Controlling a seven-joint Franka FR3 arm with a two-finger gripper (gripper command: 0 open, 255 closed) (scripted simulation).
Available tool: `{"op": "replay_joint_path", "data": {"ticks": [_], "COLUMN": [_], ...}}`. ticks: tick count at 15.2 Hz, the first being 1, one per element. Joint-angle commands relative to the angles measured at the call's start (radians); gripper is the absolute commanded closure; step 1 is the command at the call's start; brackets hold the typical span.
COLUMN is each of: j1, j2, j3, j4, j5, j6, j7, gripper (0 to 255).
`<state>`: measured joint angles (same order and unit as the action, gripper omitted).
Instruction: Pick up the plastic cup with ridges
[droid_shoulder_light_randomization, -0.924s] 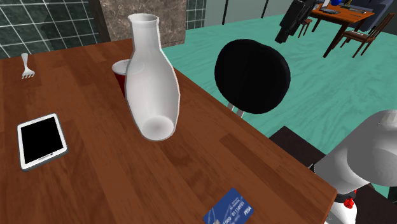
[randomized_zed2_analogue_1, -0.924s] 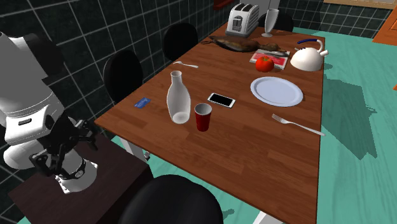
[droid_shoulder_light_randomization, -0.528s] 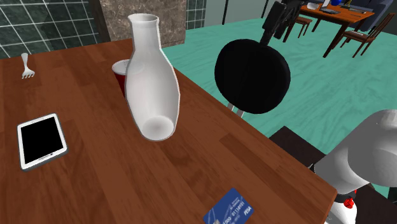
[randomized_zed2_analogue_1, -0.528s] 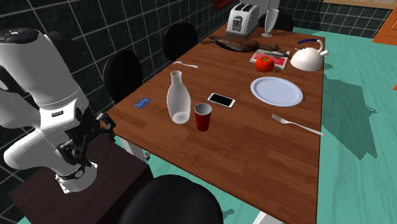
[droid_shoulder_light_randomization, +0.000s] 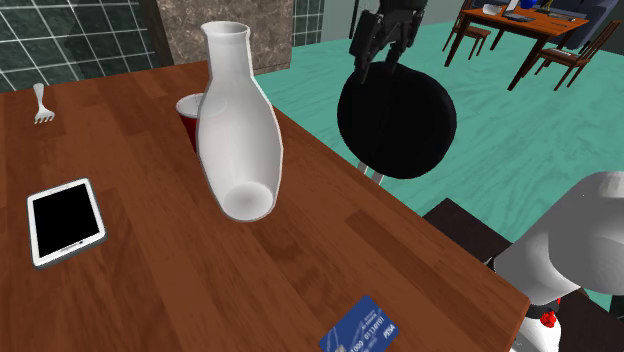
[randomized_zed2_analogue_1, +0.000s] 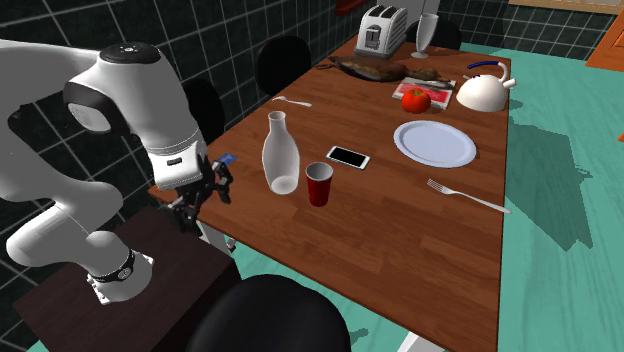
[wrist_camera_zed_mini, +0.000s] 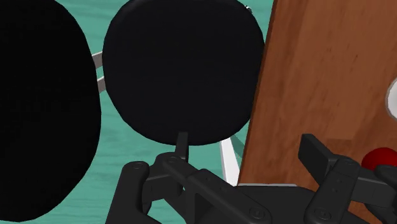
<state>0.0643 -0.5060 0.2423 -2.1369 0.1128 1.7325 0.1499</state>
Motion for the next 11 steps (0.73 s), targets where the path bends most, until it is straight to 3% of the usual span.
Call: {"op": "replay_joint_path", "data": {"ticks": [1, 11], "j1": [0.005, 0.037], "j2": [0.052, 0.384], "j3": [0.035, 0.201], "j4": [0.047, 0.336], "j5": [0.011, -0.017], "j6": [-0.002, 0.011], "j7": [0.053, 0.327], "gripper": [0, 0]}}
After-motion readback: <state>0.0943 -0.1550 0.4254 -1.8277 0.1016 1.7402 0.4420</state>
